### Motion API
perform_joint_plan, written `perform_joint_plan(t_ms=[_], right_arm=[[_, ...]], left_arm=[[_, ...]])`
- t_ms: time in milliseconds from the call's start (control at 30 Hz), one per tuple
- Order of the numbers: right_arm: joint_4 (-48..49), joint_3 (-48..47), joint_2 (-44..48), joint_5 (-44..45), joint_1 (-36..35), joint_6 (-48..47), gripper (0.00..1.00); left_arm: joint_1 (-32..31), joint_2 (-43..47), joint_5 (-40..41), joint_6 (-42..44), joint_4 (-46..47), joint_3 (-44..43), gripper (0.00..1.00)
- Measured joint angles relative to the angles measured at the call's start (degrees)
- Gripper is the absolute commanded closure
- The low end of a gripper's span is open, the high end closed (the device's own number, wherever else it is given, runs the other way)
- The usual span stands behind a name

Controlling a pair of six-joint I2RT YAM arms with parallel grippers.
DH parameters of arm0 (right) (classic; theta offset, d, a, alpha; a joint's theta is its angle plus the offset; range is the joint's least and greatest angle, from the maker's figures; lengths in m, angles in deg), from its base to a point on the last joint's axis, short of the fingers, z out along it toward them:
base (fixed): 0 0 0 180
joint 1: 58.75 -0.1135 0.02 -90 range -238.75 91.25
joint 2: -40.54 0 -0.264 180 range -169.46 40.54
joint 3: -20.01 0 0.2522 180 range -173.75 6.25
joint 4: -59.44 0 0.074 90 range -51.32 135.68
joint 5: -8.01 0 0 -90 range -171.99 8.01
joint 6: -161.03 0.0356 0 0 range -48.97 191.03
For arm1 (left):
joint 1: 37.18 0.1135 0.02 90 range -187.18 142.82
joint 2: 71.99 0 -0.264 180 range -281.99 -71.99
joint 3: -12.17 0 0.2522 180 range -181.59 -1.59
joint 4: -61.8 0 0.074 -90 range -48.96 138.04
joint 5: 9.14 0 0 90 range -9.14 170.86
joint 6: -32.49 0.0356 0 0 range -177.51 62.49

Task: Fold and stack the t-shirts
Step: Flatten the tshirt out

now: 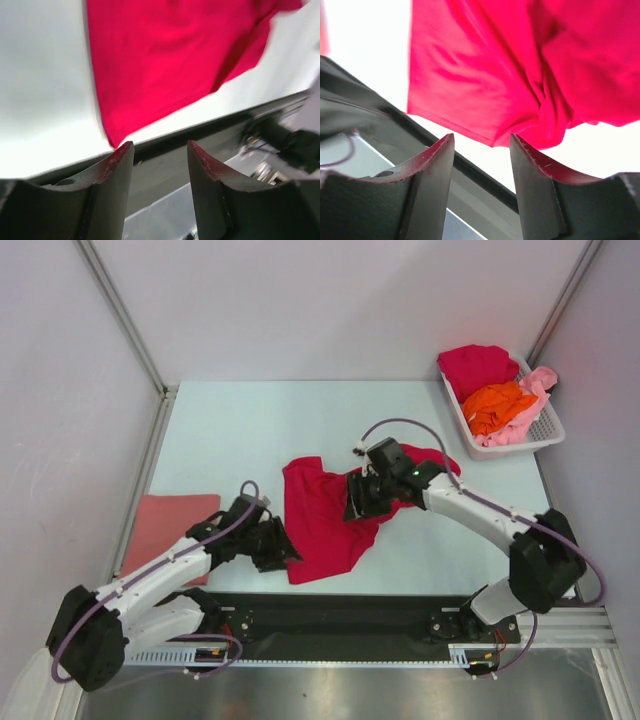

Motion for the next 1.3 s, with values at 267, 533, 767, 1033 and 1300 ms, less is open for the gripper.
perform_joint_plan(t_ms=[267,533,767,1033,1300], right_arm=[[-1.6,-1.36,10.25,0.17,6.08,0.55,0.44],[-3.5,2.43,16.15,-0.09,7.5,0.66,0.44],[-5.75,2.82,17.97,-0.7,10.67,-0.46,0.44],[-6.84,3.28,19.17,-1.77,11.93,-0.96,0.44],[-7.04,3.28,19.34,-1.99,12.2,-1.29,0.44]], left_arm=[[-14.75,-5.4,10.82,-12.41,-4.59,-0.09,0.47],[-18.27,-6.08,15.63,-22.84,-1.07,2.97,0.53],[-18.27,-4.46,16.39,-27.32,0.5,6.05,0.54],[-18.27,-1.22,16.85,-30.77,0.9,8.11,0.53],[-18.27,-0.66,16.81,-32.65,1.73,9.14,0.58]])
